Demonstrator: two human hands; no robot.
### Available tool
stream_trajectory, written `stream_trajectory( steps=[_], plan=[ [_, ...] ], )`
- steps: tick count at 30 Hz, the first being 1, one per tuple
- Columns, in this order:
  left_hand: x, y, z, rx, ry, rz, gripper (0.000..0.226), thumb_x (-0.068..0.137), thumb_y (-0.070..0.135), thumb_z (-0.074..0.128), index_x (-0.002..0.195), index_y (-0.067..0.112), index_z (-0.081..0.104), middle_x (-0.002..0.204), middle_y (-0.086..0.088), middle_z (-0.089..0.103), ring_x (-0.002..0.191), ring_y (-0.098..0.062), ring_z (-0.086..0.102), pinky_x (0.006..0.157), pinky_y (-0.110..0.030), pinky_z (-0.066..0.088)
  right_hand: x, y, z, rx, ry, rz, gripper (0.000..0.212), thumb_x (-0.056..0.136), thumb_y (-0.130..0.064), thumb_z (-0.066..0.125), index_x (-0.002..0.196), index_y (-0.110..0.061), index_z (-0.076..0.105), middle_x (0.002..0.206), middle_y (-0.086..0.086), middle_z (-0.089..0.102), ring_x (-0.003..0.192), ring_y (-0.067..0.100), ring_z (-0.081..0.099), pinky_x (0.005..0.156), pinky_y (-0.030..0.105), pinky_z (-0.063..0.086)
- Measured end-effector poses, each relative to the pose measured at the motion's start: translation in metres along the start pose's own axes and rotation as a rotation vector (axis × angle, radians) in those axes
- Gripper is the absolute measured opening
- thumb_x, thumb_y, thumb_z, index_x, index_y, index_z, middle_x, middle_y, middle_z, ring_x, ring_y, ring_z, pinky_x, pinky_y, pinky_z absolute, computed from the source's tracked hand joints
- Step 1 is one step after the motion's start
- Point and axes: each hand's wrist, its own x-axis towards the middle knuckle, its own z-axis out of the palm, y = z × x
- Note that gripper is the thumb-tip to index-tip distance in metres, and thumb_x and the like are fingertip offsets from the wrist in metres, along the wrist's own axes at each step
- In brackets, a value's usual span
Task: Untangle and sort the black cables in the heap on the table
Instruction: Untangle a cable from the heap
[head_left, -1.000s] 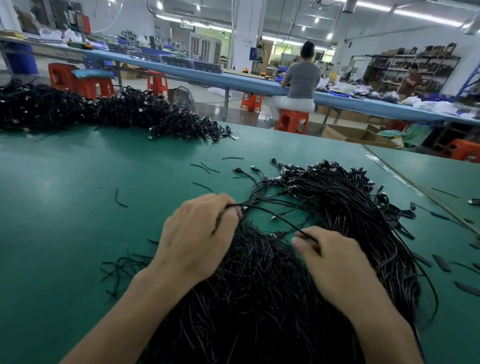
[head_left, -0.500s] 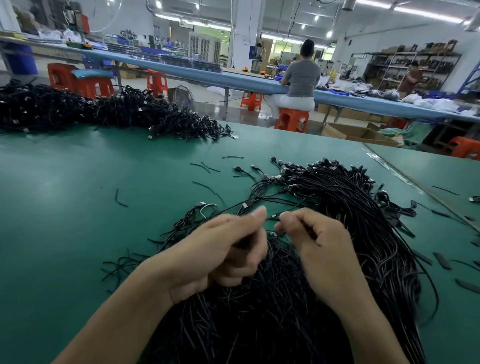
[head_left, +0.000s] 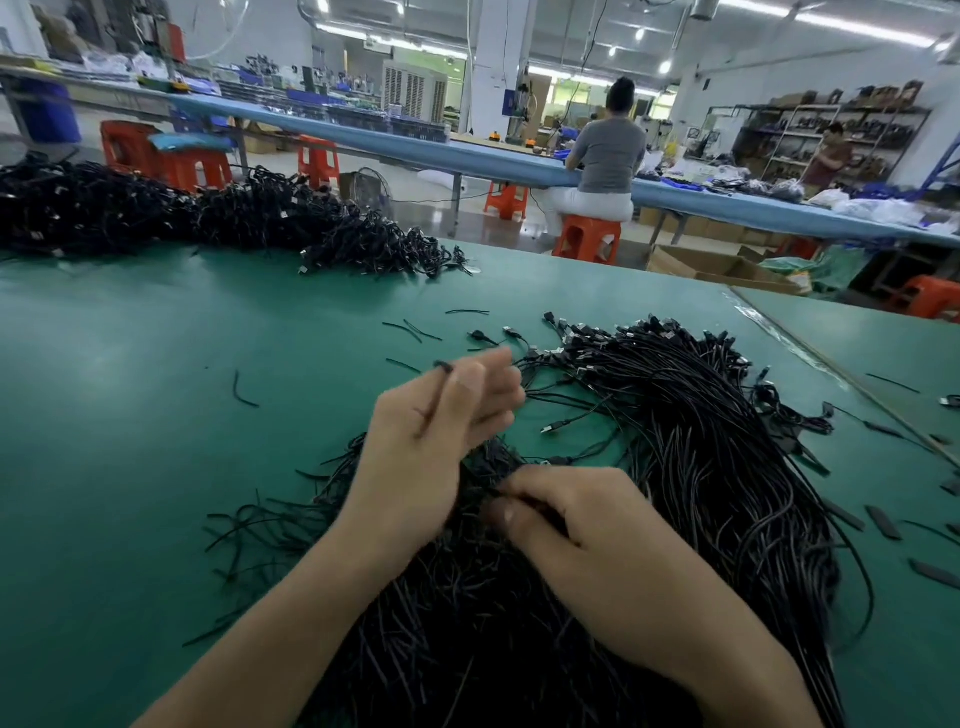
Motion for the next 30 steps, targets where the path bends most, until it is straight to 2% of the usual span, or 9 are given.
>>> stream_trajectory(
  steps=[2, 4, 6, 9, 16, 20, 23, 27, 30],
  plan=[
    [-0.005, -0.008, 0.003, 0.358, -0.074, 0.159, 0.025, 0.101, 0.030, 0.050, 0.112, 0.023, 0.071, 0.098, 0.010, 0.076, 0.093, -0.006, 0.071, 0.082, -0.021, 0.056, -0.001, 0.002, -0.005, -0.007, 0.101, -0.037, 0.028, 0.096, -0.030, 0.056, 0.072, -0.016, 0.058, 0.071, -0.010, 0.057, 0.062, 0.007, 0.051, 0.057, 0.022, 0.040],
    [-0.009, -0.010, 0.004, 0.545, -0.176, 0.174, 0.025, 0.100, 0.032, 0.051, 0.088, 0.028, 0.073, 0.077, 0.013, 0.072, 0.071, 0.000, 0.066, 0.067, -0.023, 0.054, -0.001, 0.008, -0.010, -0.006, 0.150, -0.039, 0.022, 0.094, -0.029, 0.061, 0.076, -0.019, 0.066, 0.074, -0.011, 0.063, 0.072, 0.007, 0.058, 0.066, 0.027, 0.046],
    [-0.010, -0.008, 0.004, 0.579, -0.273, -0.007, 0.045, 0.103, 0.038, 0.047, 0.062, 0.025, 0.061, 0.055, 0.008, 0.062, 0.048, -0.006, 0.055, 0.049, -0.026, 0.046, -0.004, 0.014, -0.015, 0.029, 0.190, -0.014, 0.017, 0.089, -0.034, 0.068, 0.076, -0.023, 0.073, 0.075, -0.010, 0.069, 0.073, 0.008, 0.063, 0.068, 0.028, 0.049],
    [-0.009, 0.000, 0.004, 0.540, -0.392, -0.306, 0.060, 0.102, 0.049, 0.039, 0.055, 0.021, 0.063, 0.040, 0.004, 0.050, 0.035, -0.009, 0.042, 0.041, -0.016, 0.034, -0.004, 0.018, -0.019, 0.073, 0.279, -0.007, 0.017, 0.082, -0.039, 0.074, 0.070, -0.027, 0.073, 0.071, -0.011, 0.068, 0.063, 0.005, 0.058, 0.057, 0.014, 0.041],
    [-0.006, 0.031, -0.004, -0.311, -0.548, -0.631, 0.049, 0.094, 0.049, 0.045, 0.056, 0.019, 0.050, 0.039, 0.010, 0.029, 0.031, -0.002, 0.024, 0.034, -0.015, 0.023, 0.002, 0.011, -0.010, 0.321, 0.361, -0.031, 0.028, 0.087, -0.047, 0.056, 0.077, -0.025, 0.070, 0.054, -0.017, 0.051, 0.047, 0.002, 0.041, 0.047, 0.010, 0.030],
    [-0.003, 0.036, -0.003, -0.692, -0.313, -0.492, 0.045, 0.099, 0.038, 0.045, 0.065, 0.015, 0.064, 0.044, 0.010, 0.038, 0.035, 0.001, 0.033, 0.034, -0.013, 0.030, 0.003, 0.008, -0.005, 0.176, 0.208, 0.045, 0.030, 0.093, -0.047, 0.047, 0.088, -0.028, 0.069, 0.067, 0.000, 0.059, 0.047, 0.004, 0.040, 0.045, 0.015, 0.031],
    [0.001, 0.036, -0.003, -0.735, -0.055, -0.346, 0.042, 0.092, 0.037, 0.048, 0.086, 0.010, 0.079, 0.064, 0.003, 0.062, 0.052, -0.005, 0.059, 0.048, -0.015, 0.050, 0.002, 0.003, 0.001, 0.121, 0.050, 0.051, 0.027, 0.100, -0.040, 0.047, 0.088, -0.024, 0.066, 0.071, 0.005, 0.059, 0.046, 0.009, 0.040, 0.044, 0.026, 0.033],
    [0.001, 0.022, -0.004, -0.376, 0.037, -0.070, 0.041, 0.091, 0.034, 0.049, 0.117, 0.007, 0.067, 0.109, -0.008, 0.075, 0.104, -0.019, 0.071, 0.084, -0.025, 0.057, 0.000, -0.005, 0.004, 0.098, -0.054, 0.000, 0.027, 0.102, -0.032, 0.047, 0.081, -0.021, 0.060, 0.070, 0.007, 0.059, 0.051, 0.020, 0.046, 0.049, 0.032, 0.038],
    [-0.006, 0.014, -0.001, 0.060, 0.018, 0.167, 0.034, 0.096, 0.034, 0.050, 0.121, 0.017, 0.065, 0.113, 0.002, 0.074, 0.108, -0.015, 0.070, 0.089, -0.026, 0.056, -0.002, -0.005, -0.002, 0.111, 0.029, -0.066, 0.030, 0.098, -0.034, 0.053, 0.079, -0.013, 0.061, 0.065, 0.007, 0.055, 0.050, 0.018, 0.042, 0.046, 0.024, 0.032]
  ],
)
